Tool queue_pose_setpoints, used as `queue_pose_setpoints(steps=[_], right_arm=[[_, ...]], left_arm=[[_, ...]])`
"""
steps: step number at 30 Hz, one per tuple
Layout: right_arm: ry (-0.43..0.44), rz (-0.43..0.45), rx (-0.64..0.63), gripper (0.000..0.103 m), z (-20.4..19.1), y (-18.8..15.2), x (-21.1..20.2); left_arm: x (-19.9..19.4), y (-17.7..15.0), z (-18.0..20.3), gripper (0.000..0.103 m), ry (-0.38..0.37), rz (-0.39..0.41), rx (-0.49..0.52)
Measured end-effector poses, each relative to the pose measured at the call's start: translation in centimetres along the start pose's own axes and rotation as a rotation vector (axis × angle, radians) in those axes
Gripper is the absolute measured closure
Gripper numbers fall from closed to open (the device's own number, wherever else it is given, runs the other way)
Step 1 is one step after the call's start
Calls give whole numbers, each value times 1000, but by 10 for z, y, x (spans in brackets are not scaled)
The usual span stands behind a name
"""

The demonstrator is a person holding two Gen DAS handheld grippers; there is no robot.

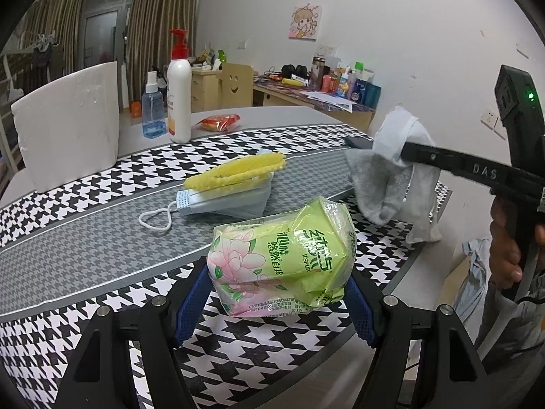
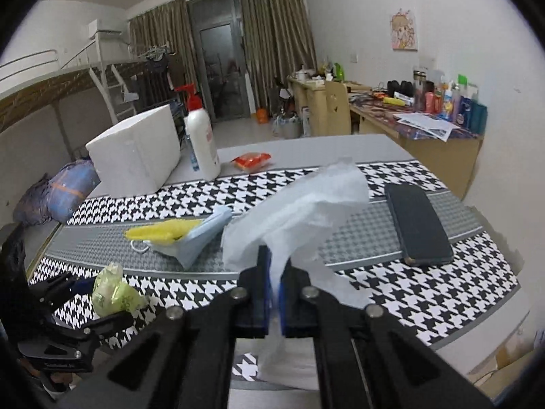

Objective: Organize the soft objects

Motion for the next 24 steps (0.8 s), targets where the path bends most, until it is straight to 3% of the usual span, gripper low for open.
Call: queue_pose_setpoints(steps=[4, 8, 10, 14, 16, 18, 24], right_arm=[[15, -43, -29, 94, -6, -10, 13], [-25, -60, -35, 93, -2, -19, 13], [-38, -68, -24, 77, 4, -24, 11], [-86, -78, 9, 65, 18, -38, 4], [-95, -85, 29, 54, 24, -43, 2], [-107, -87, 46, 35, 27, -49, 0], [-113, -156, 101, 33, 32, -68, 11]], left_arm=[[0, -1, 0, 30, 5, -3, -3], [-1, -1, 1, 30, 6, -4, -1], [-1, -1, 2, 30, 5, -2, 2], [3, 0, 3, 30, -6, -12, 5], [6, 0, 5, 30, -11, -17, 11], [8, -1, 7, 30, -18, -22, 18], [11, -1, 11, 30, -23, -33, 33]])
Point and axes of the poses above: each gripper's, at about its wrist camera, not at the fingertips, and x roughly the way its jaws point, z to its right, y to its top, the point moved 2 cm from there along x, roughly the way its jaws point
